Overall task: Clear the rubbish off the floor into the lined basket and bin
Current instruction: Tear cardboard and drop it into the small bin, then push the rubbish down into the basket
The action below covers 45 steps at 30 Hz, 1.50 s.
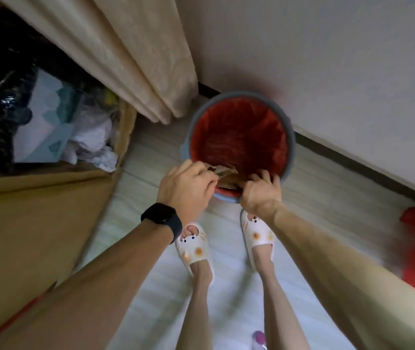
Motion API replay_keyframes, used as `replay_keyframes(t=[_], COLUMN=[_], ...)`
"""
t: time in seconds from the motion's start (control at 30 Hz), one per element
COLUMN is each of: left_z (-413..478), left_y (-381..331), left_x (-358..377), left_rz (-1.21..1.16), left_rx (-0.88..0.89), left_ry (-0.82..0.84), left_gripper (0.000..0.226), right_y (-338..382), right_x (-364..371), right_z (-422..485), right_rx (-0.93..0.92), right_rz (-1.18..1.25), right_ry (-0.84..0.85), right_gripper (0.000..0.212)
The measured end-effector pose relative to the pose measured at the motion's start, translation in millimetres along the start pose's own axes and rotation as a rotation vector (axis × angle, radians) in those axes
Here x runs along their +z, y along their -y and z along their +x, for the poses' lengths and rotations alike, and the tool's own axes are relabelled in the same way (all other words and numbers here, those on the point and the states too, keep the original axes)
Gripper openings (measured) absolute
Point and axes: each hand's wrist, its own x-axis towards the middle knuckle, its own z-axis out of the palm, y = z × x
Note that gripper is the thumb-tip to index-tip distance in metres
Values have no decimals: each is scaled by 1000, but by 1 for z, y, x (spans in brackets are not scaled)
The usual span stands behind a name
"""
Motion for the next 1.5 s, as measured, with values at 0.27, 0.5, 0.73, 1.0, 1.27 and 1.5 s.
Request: replay_keyframes(t=[0.27,0.5,0.73,1.0,1.27,1.5], left_z=[28,35,-1,-17,-69,-156], left_y=[-18,-32,-55,-160,-363,-542], left_x=[-7,70,50,-105,-281,-304], left_rz=[48,171,206,178,-2,-35], left_rx=[-36,-171,-176,-70,369,830], left_ry=[135,498,664,695,581,643], left_gripper=[23,31,29,34,28,25], right_y=[-15,-27,-53,-93,-116,-125], right_x=[-10,13,1,-104,-159,-67], right_z=[-70,-71,-119,-300,-590,-788], right_rx=[226,179,99,160,512,1012], right_rz=[452,616,622,718,1029,1198], right_ry=[-311,-290,-142,-331,-775,-1078], right_gripper=[61,72,62,44,29,22])
